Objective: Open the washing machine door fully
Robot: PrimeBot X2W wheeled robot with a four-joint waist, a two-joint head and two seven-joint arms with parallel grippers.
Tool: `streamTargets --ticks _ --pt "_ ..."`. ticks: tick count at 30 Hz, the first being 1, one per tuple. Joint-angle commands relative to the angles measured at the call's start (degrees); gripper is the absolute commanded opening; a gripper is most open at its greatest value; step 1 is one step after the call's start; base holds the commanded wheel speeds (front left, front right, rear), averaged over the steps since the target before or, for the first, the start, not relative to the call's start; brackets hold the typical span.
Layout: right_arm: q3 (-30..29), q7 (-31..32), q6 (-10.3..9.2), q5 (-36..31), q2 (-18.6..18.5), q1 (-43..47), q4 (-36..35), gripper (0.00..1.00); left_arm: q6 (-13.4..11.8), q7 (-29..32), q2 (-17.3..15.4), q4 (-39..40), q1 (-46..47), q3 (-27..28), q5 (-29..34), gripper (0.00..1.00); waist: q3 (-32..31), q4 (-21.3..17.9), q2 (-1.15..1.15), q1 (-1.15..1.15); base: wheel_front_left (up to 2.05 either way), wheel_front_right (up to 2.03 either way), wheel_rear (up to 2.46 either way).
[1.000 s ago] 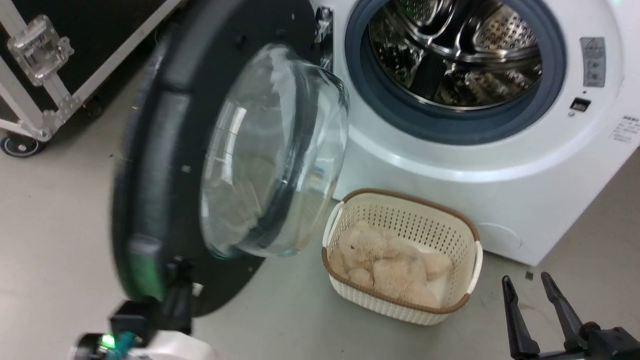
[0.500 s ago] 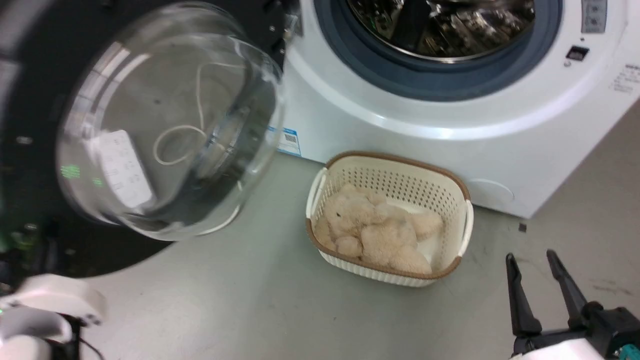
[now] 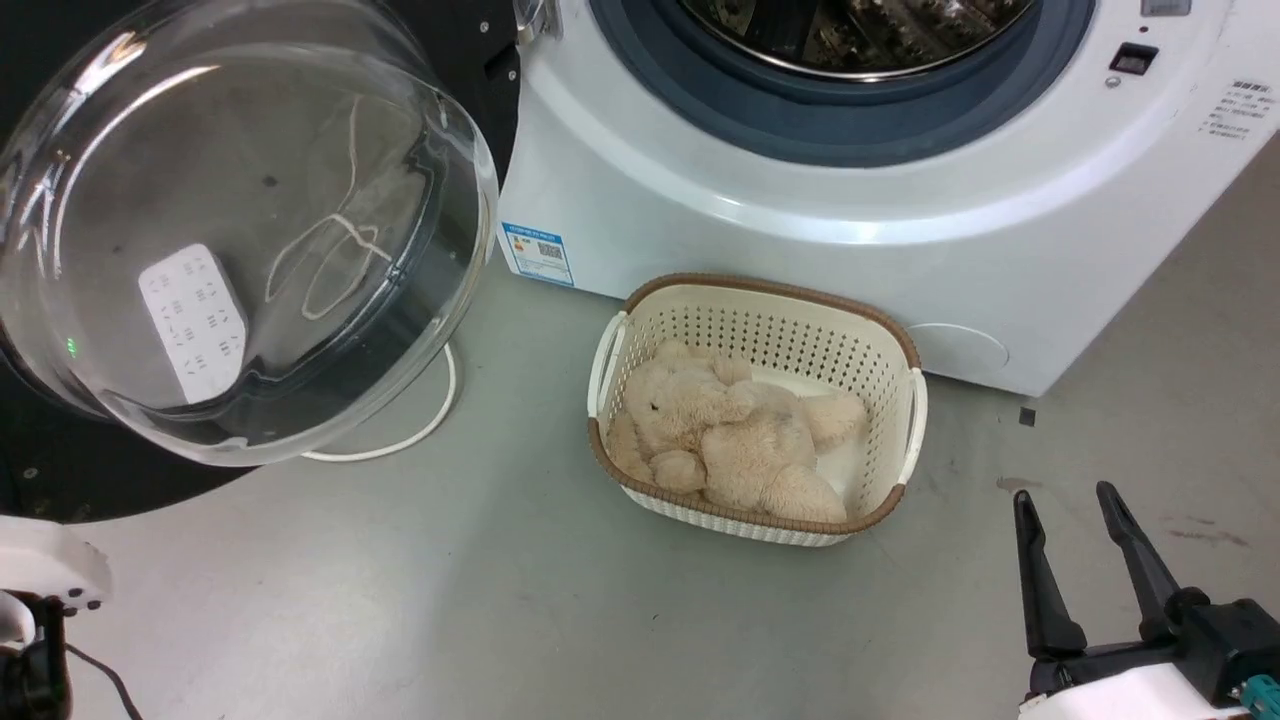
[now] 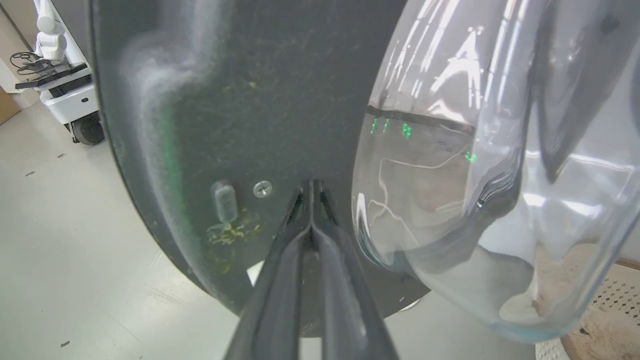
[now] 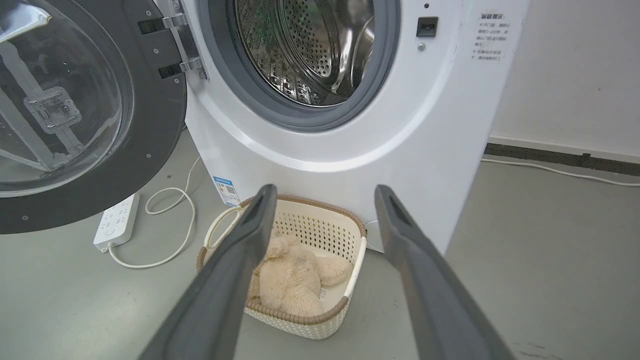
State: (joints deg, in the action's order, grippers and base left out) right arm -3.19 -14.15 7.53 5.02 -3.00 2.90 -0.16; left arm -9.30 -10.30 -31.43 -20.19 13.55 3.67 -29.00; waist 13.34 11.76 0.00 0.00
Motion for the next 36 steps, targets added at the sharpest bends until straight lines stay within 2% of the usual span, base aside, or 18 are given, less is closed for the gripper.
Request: streamTargets --ticks 1,4,9,14,22,32,33,34,35,36 --pt "-0.1 0.0 -0.04 -0.2 0.1 -0.7 0.2 1.00 0.3 -0.8 0.0 -0.4 0.6 -0.1 0.1 0.00 -0.5 0.0 0.00 0.00 0.00 0.00 0.00" --pt "0.0 -0.1 -0.04 -1.8 0.1 -0.7 0.3 1.00 0.4 -2.4 0.8 0.1 -0.2 -0.7 0.8 0.00 -1.7 -0.3 0.00 0.00 0.00 0.00 0.00" --pt "-1.0 -0.4 -0.04 -1.5 0.1 -0.4 0.6 1.00 0.8 -4.1 4.1 4.5 -2.9 -2.5 2.3 0.00 -5.2 -1.2 0.00 0.00 0.00 0.00 0.00" --pt "-2.6 -0.6 -0.04 -1.4 0.1 0.4 0.4 1.00 1.3 -4.6 8.4 11.1 -6.6 -5.5 4.4 0.00 -8.9 -3.0 0.00 0.00 0.00 0.00 0.00" --pt "-3.2 -0.8 -0.04 -1.0 0.1 2.5 -0.9 1.00 0.8 -4.7 16.3 20.2 -13.5 -8.3 7.7 0.00 -13.1 -6.9 0.00 0.00 0.00 0.00 0.00" --pt "-2.9 -0.8 -0.04 -0.3 0.1 4.5 -2.3 1.00 1.8 -4.7 22.0 22.8 -18.7 -10.7 12.7 0.00 -14.4 -9.5 0.00 0.00 0.00 0.00 0.00" --pt "-3.0 -0.8 -0.04 -0.2 0.1 4.7 -2.4 1.00 1.9 -4.7 22.3 22.6 -19.0 -11.1 13.4 0.20 -14.4 -9.5 0.00 0.00 0.00 0.00 0.00" --pt "-3.0 -0.8 -0.04 -0.1 0.1 4.8 -2.5 1.00 2.0 -4.7 22.6 22.5 -19.3 -11.5 14.1 0.65 -14.5 -9.6 0.00 0.00 0.00 0.00 0.00" --pt "-3.1 -0.8 -0.04 0.0 0.1 5.0 -2.5 1.00 2.0 -4.7 23.0 22.5 -19.5 -11.8 14.8 1.00 -14.5 -9.6 0.00 0.00 0.00 0.00 0.00" --pt "-3.1 -0.8 -0.04 0.1 0.1 5.1 -2.6 1.00 2.0 -4.7 23.3 22.3 -19.8 -12.2 15.5 1.00 -14.5 -9.7 0.00 0.00 0.00 0.00 0.00"
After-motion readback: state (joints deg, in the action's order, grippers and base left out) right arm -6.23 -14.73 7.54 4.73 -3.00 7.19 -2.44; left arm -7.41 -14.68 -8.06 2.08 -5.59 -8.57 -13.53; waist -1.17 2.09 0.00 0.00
